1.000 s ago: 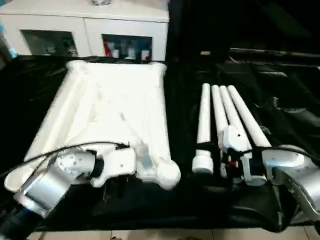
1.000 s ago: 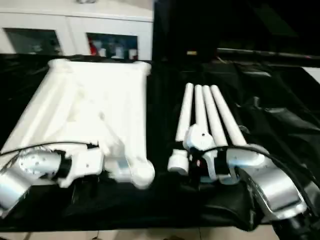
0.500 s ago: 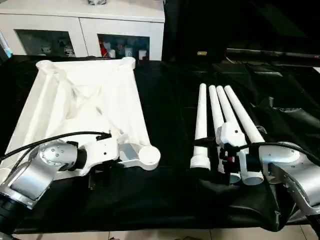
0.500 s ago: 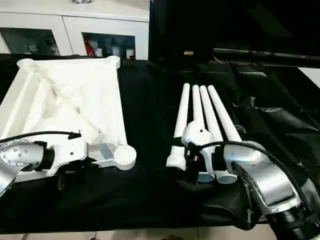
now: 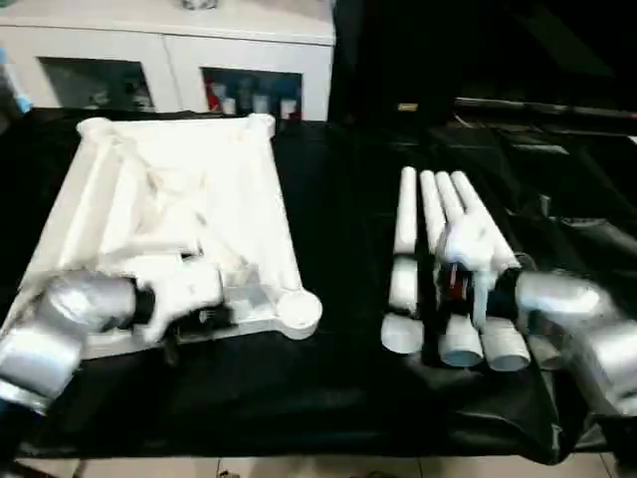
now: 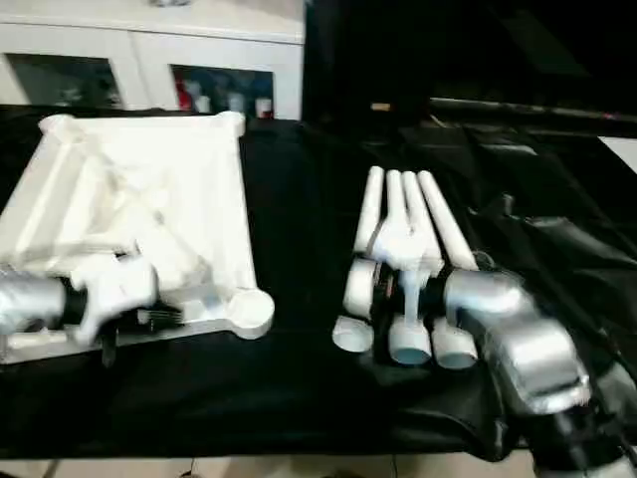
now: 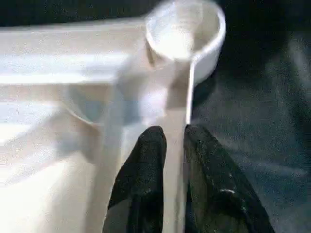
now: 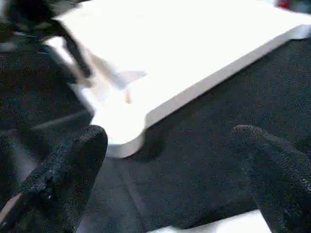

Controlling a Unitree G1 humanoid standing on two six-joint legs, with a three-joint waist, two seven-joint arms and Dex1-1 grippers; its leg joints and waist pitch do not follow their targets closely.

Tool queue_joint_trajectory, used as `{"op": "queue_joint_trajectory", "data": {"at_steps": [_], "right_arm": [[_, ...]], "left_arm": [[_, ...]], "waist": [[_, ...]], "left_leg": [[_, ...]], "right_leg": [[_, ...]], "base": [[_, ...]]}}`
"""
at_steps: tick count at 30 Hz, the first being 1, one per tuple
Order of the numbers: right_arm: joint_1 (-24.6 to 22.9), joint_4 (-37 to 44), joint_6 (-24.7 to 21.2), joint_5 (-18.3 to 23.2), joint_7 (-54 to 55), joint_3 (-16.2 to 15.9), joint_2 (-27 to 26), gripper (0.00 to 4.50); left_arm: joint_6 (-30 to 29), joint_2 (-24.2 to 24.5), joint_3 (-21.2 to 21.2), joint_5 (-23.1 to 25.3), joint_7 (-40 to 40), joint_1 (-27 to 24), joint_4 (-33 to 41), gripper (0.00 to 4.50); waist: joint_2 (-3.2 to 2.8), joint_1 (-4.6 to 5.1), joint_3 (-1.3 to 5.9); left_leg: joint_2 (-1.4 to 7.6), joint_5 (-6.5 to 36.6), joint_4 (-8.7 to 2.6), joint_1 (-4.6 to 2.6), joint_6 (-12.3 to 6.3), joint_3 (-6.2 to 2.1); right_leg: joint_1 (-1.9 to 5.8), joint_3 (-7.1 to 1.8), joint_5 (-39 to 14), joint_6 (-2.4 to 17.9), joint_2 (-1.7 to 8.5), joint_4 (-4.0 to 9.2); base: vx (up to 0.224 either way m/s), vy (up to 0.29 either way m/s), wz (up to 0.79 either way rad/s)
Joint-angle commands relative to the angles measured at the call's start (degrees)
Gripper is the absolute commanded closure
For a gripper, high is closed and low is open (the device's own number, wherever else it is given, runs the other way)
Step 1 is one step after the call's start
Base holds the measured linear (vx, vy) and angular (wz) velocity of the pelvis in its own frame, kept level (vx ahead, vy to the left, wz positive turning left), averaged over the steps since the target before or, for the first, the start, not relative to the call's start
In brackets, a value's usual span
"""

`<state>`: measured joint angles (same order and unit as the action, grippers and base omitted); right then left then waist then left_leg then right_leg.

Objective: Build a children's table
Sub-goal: Rotate table base, then pick table leg

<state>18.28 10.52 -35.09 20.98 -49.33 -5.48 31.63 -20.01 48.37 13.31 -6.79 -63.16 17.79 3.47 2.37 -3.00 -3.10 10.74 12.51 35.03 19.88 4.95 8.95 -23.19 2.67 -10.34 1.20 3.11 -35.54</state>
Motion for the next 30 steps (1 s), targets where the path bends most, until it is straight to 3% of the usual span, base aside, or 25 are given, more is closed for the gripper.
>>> {"op": "queue_joint_trajectory", "data": {"at_steps": [1,3,6,7,8,16,17,21,24,30], "right_arm": [[0.79,0.24,-3.85,0.87,2.17,1.86,-0.1,0.0],[4.08,-1.03,-16.02,2.1,7.86,4.2,-2.16,0.0],[5.77,-2.82,-20.38,1.74,11.95,5.55,-4.57,0.0],[7.97,-6.14,-25.66,0.63,18.53,8.69,-8.69,0.0],[8.65,-7.4,-26.86,0.04,20.97,9.87,-10.22,0.0],[10.94,-9.08,-35.41,-2.12,29.5,12.92,-16.78,0.0],[12.02,-10.01,-37.12,-2.96,31.74,12.89,-17.63,0.0],[13.49,-12.55,-37.29,-3.66,34.93,13.54,-19.08,0.0],[15.02,-15.57,-37.46,-4.35,36.01,12.72,-20.25,0.0],[16.66,-21.35,-36.93,-5.61,37.43,11.97,-22.31,0.0]], "left_arm": [[-1.19,0.16,-1.64,-1.82,-0.62,1.42,1.73,3.22],[-4.6,-0.49,-2.89,-5.06,-2.07,3.33,5.18,3.14],[-5.51,-1.78,-2.32,-5.77,-1.98,3.96,6.18,2.8],[-4.87,-4.03,-0.79,-4.93,-0.68,4.45,6.37,2.76],[-4.5,-5.1,0.05,-4.27,0.05,4.52,6.29,2.76],[-6.53,-9.45,3.23,-4.21,2.29,4.61,7.58,2.04],[-7.24,-9.65,3.33,-4.2,2.34,4.73,7.97,1.98],[-7.49,-9.88,3.57,-3.8,2.34,5.02,7.9,1.62],[-7.47,-9.54,3.86,-3.36,2.52,5.05,8.01,1.43],[-7.28,-9.45,4.38,-2.39,3.07,4.93,8.26,1.02]], "waist": [[-0.94,0.0,3.2],[-0.83,-0.14,3.37],[-0.76,-0.24,3.34],[-1.0,-0.29,3.32],[-0.99,-0.06,3.41],[-1.17,-0.14,3.55],[-0.98,-0.06,3.57],[-0.98,0.18,3.46],[-1.29,0.19,3.49],[-1.07,0.24,3.48]], "left_leg": [[1.75,7.97,-4.42,-0.32,-0.04,-0.02],[1.49,6.12,-4.45,-0.07,0.43,-0.14],[1.5,6.22,-4.31,-0.05,1.48,0.1],[1.47,6.16,-4.33,-0.03,1.74,0.06],[1.29,5.83,-4.3,0.03,2.37,0.12],[1.29,6.25,-4.43,0.04,3.67,0.04],[1.33,6.44,-4.44,0.11,3.73,-0.01],[1.23,7.13,-4.39,-0.05,4.06,0.11],[1.28,6.78,-4.46,-0.02,4.3,0.03],[1.29,6.19,-4.47,0.07,4.43,0.08]], "right_leg": [[2.72,-2.66,-13.54,11.2,3.66,3.83],[3.06,-2.62,-11.94,11.44,3.58,3.43],[2.94,-2.71,-11.79,11.29,3.67,3.52],[2.93,-2.71,-12.23,11.1,3.72,3.53],[2.83,-2.76,-12.91,10.94,3.65,3.61],[3.04,-2.69,-12.85,9.02,3.5,3.55],[3.11,-2.64,-13.01,8.86,3.59,3.57],[2.84,-2.72,-15.33,8.11,3.56,3.88],[2.82,-2.7,-13.89,8.29,3.56,3.7],[2.92,-2.7,-12.68,8.7,3.61,3.53]], "base": [[0.0,0.0,0.0],[0.0,0.0,0.0],[0.0,0.0,0.0],[0.0,0.0,0.0],[0.0,0.0,0.0],[0.0,0.0,0.0],[0.0,0.0,0.0],[0.0,0.0,0.0],[0.0,0.0,0.0],[0.0,0.0,0.0]]}}
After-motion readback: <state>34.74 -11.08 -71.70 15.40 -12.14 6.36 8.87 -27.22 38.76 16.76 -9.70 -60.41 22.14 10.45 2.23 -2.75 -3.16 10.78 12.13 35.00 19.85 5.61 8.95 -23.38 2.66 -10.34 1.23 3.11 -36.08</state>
